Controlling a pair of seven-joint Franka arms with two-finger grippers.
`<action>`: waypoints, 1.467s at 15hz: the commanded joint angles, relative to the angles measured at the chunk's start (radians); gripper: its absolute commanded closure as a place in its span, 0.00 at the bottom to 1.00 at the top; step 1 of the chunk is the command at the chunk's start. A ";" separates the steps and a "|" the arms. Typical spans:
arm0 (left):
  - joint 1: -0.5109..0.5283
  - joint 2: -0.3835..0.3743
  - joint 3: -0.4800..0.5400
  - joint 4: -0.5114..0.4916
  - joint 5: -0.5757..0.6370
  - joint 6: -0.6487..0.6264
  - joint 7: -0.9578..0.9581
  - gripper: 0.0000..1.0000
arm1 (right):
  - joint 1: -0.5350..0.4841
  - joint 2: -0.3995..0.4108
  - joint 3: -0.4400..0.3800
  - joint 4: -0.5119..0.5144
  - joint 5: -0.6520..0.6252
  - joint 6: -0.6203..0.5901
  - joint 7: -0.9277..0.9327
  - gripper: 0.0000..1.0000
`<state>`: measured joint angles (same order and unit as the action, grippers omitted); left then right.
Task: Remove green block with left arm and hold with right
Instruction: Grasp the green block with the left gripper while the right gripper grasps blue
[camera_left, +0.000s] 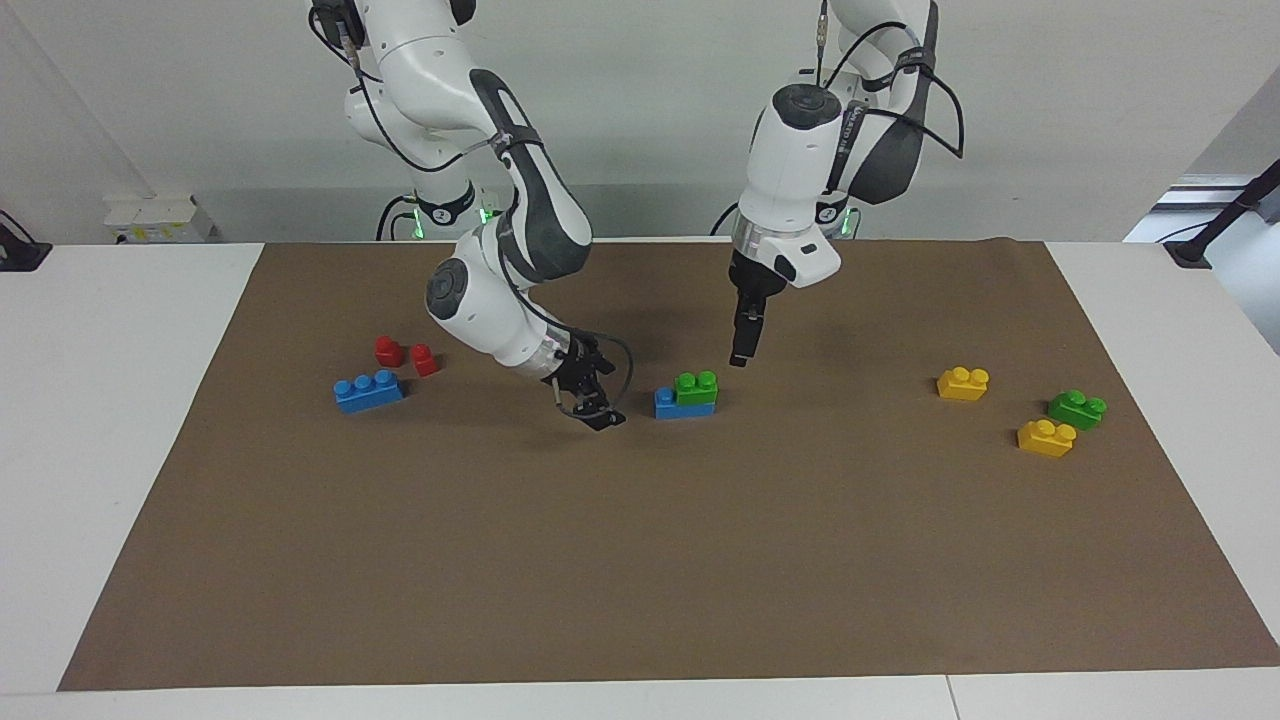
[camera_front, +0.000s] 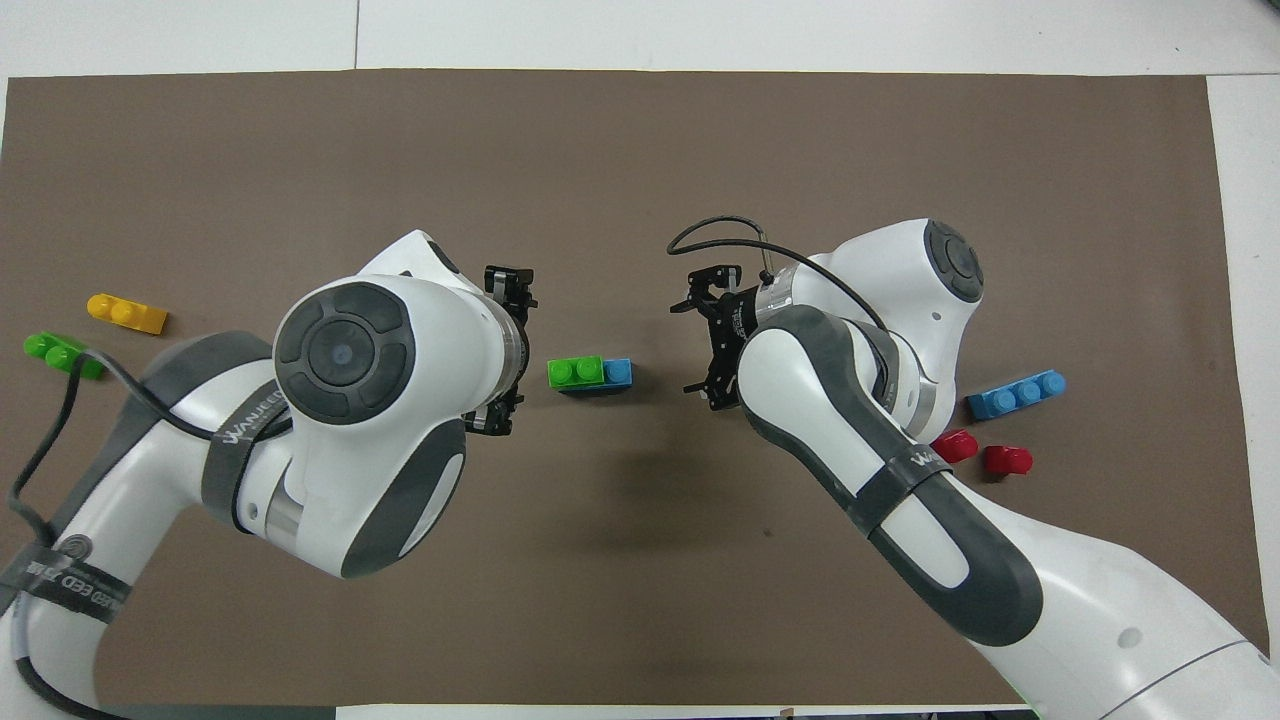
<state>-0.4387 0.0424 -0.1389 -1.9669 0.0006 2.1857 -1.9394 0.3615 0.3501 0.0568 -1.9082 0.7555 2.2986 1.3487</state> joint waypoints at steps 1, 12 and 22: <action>-0.032 0.005 0.015 -0.053 -0.017 0.068 -0.157 0.00 | 0.030 0.027 0.000 -0.008 0.067 0.080 -0.029 0.01; -0.074 0.106 0.021 -0.069 -0.005 0.106 -0.395 0.00 | 0.137 0.089 0.000 -0.009 0.130 0.225 -0.029 0.01; -0.092 0.183 0.022 -0.066 0.055 0.161 -0.473 0.00 | 0.136 0.090 -0.002 -0.023 0.143 0.254 -0.029 1.00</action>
<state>-0.5090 0.2226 -0.1365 -2.0229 0.0319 2.3173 -2.3772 0.5038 0.4422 0.0521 -1.9194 0.8635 2.5318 1.3474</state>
